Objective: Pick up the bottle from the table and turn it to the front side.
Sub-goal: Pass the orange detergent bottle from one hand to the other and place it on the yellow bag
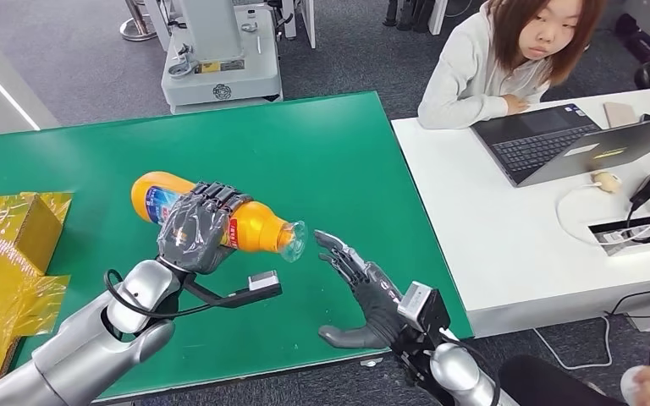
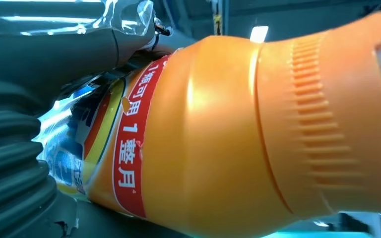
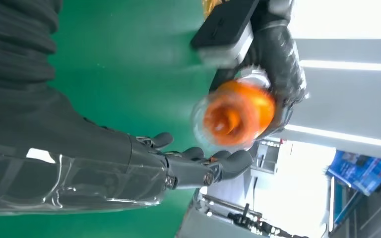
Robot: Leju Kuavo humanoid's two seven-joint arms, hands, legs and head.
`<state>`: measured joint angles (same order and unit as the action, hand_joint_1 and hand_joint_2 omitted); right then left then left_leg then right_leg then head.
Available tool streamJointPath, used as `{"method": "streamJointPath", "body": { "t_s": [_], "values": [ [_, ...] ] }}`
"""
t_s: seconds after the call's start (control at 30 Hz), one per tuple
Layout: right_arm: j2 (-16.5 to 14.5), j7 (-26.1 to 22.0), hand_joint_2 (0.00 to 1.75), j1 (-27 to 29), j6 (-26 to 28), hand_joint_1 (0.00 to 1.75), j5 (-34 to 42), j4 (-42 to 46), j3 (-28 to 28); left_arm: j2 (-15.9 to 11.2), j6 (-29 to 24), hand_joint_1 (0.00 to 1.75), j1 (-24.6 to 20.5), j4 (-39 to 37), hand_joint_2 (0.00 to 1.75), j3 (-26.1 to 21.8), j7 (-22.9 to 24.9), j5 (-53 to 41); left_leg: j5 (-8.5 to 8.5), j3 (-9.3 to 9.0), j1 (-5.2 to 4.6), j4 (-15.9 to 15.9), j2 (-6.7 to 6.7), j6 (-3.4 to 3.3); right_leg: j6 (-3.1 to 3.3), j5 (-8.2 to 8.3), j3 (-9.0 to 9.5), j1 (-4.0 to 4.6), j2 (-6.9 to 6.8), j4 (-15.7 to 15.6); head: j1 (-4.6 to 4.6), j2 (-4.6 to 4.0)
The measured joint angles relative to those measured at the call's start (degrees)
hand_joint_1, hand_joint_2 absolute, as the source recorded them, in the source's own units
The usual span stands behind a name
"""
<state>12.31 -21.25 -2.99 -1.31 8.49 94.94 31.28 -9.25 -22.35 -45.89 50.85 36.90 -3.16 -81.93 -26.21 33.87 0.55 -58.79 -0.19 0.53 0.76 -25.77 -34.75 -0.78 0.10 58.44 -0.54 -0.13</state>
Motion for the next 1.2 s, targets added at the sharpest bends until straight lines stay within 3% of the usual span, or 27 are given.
{"method": "streamJointPath", "body": {
  "t_s": [0.13, 0.4, 0.63, 0.77, 1.0, 1.1, 1.2],
  "values": [
    [0.0, -1.7, 1.75, 1.5, -0.7, 0.00, -1.4, 1.8, -0.7, 0.2, 4.0, 1.75, -2.0, -4.8, 1.75, 2.2, 2.2, -6.4, 0.00, 0.00, 0.00, 0.0, 0.01, 0.00, 0.00, 0.00, 0.00, 0.00, 0.01, 0.0, 0.00, 0.00],
    [-0.2, -3.0, 1.75, 3.5, -3.2, 0.00, -2.9, 3.9, -2.9, -0.5, 9.8, 1.75, -2.0, -11.4, 1.75, 3.1, 3.0, -6.6, -0.01, 0.04, 0.00, 0.0, -0.01, 0.00, -0.01, -0.01, 0.02, 0.00, -0.03, 0.0, -0.01, 0.00],
    [-0.6, -4.1, 1.75, 4.8, -5.2, 0.00, -4.0, 4.4, -4.8, -4.7, 13.4, 1.75, 5.1, -12.6, 1.75, 3.1, 7.7, -7.7, -0.12, -0.03, 0.01, 0.1, 0.27, 0.15, 0.01, -0.04, -0.08, 0.00, 0.27, 0.0, 0.00, 0.00],
    [-0.9, -4.1, 1.75, 4.9, -5.3, 0.00, -4.1, 4.5, -5.4, -5.8, 15.7, 1.75, 6.5, -12.8, 1.75, 3.1, 9.1, -7.7, -0.11, 0.07, 0.02, 0.1, 0.11, 0.15, 0.03, -0.07, -0.06, 0.01, 0.08, 0.0, -0.01, 0.00],
    [-1.2, -3.1, 1.75, 4.0, -4.9, 0.00, -4.1, 4.6, -6.2, -9.3, 20.7, 1.75, 7.9, -15.5, 1.75, 1.0, 21.5, -7.7, -0.27, -0.28, 0.02, 0.1, 0.21, 0.14, 0.07, -0.15, 0.37, 0.01, 0.15, 0.0, -0.02, 0.00],
    [-1.9, -2.1, 1.75, 3.9, -5.0, 0.00, -4.4, 4.6, -6.4, -12.0, 21.9, 1.75, 10.4, -16.4, 1.75, -2.8, 28.0, -7.7, -0.35, -0.54, 0.02, 0.3, 0.27, 0.16, 0.14, -0.22, 0.56, 0.01, 0.20, 0.0, 0.00, 0.00],
    [-2.6, -1.2, 1.75, 2.9, -5.1, 0.00, -4.8, 4.3, -6.3, -14.5, 22.9, 1.75, 14.7, -15.0, 1.75, -7.9, 30.4, -7.8, -0.40, -0.93, 0.00, 0.4, 0.27, 0.23, 0.22, -0.35, 0.86, 0.00, 0.20, 0.0, 0.00, 0.00]
  ]
}}
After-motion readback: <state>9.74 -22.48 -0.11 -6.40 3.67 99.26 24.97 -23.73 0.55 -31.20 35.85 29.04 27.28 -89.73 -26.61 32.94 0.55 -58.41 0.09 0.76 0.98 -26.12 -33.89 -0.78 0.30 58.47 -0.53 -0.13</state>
